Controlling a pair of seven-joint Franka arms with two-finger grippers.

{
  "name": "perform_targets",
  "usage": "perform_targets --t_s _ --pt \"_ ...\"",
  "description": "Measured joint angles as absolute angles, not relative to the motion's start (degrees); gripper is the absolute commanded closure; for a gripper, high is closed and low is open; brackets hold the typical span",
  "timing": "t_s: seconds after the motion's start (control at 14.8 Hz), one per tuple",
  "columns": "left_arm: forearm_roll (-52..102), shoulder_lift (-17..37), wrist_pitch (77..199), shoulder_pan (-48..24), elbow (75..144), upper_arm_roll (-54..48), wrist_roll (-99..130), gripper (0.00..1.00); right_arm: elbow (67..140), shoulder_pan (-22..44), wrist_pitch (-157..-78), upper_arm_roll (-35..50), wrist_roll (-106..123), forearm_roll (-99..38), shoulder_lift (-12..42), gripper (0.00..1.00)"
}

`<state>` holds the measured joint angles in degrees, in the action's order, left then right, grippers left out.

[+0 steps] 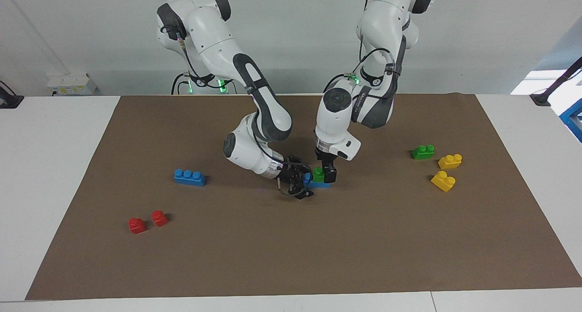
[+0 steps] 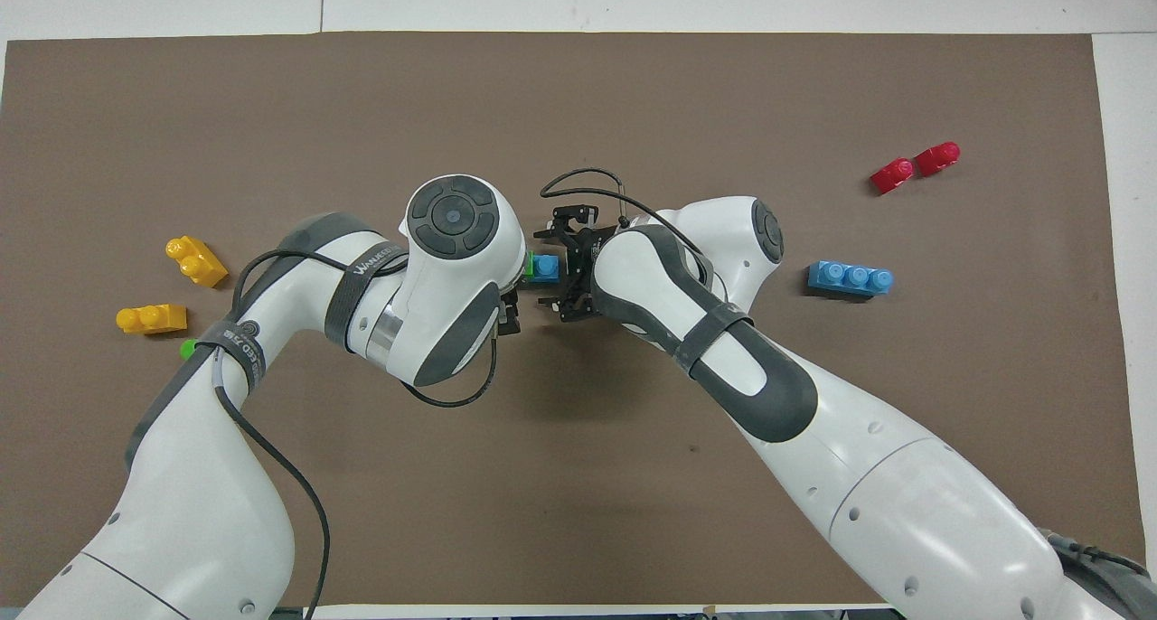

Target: Remove green block with left arm and hold with right

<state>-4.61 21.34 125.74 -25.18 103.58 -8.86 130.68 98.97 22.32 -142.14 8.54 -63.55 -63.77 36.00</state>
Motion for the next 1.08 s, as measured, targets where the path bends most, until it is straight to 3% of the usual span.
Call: perform_targets --t_s 0.13,0.2,0.61,0.67,0.81,0.88,0.94,1.01,1.08 --pt "-4.6 21.3 125.7 -25.1 103.6 -8.8 130.6 0.00 99.1 22.3 -142.1 8.6 -63.6 -63.8 35.8 0.85" --pt "-4.6 21.3 125.7 -25.1 103.6 -8.7 130.6 0.00 99.0 22.3 -142.2 8.5 -63.6 -63.8 35.8 1.00" --pt "-4.6 21.3 125.8 -25.1 103.6 -8.7 130.6 0.01 98.9 22.3 -142.7 8.5 -63.6 -63.9 35.6 1.00" --pt "-4.6 21.3 125.8 -25.1 103.6 -8.7 130.6 0.06 98.9 22.3 -142.7 8.5 -63.6 -63.9 35.6 1.00" --pt "-4.6 21.3 125.8 -25.1 103.6 -8.7 130.5 0.42 98.9 22.3 -142.7 8.5 -63.6 -63.9 35.6 1.00" --pt "-4.6 21.3 125.8 -25.1 103.6 -8.7 130.5 0.72 98.9 22.3 -142.7 8.5 -63.6 -63.9 35.6 1.00" --pt "-4.6 21.3 125.8 -25.1 103.6 -8.7 130.5 0.93 98.9 22.3 -142.6 8.5 -63.6 -63.9 35.6 1.00" --pt "-4.8 21.3 126.1 -25.1 103.5 -8.7 130.5 1.00 98.9 22.3 -142.6 8.5 -63.6 -63.9 35.6 1.00" --pt "-5.1 21.3 126.3 -25.1 103.2 -8.5 130.5 1.00 98.9 22.3 -142.6 8.5 -63.6 -63.9 35.6 1.00"
